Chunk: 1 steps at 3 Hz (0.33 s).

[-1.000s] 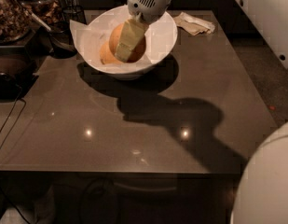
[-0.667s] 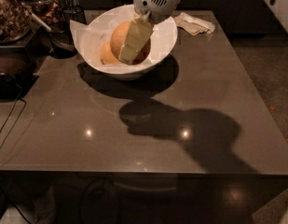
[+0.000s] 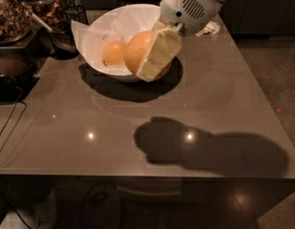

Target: Pick orange from white bowl

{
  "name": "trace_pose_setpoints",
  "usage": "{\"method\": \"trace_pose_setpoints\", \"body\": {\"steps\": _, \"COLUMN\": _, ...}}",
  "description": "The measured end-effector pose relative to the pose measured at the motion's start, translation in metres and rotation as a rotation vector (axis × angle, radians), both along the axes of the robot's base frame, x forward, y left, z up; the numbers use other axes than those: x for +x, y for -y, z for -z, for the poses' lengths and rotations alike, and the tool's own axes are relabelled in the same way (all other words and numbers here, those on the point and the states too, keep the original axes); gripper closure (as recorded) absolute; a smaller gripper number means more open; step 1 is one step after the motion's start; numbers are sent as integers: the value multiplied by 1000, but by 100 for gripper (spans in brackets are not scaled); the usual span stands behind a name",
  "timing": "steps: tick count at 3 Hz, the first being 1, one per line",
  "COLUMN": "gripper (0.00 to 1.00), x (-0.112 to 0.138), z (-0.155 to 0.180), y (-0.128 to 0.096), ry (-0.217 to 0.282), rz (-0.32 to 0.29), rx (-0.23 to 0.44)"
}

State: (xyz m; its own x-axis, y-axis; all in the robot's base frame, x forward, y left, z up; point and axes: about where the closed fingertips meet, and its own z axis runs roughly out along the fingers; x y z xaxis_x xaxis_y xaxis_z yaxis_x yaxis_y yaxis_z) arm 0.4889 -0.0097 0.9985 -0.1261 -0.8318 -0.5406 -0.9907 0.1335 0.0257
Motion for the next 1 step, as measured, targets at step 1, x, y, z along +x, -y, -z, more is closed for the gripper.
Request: {"method": "trace_pose_setpoints", "body": {"steps": 1, "gripper": 100, "x": -1, "z": 1, "y": 3, "ry": -2, "rz": 3, "rx": 3}}
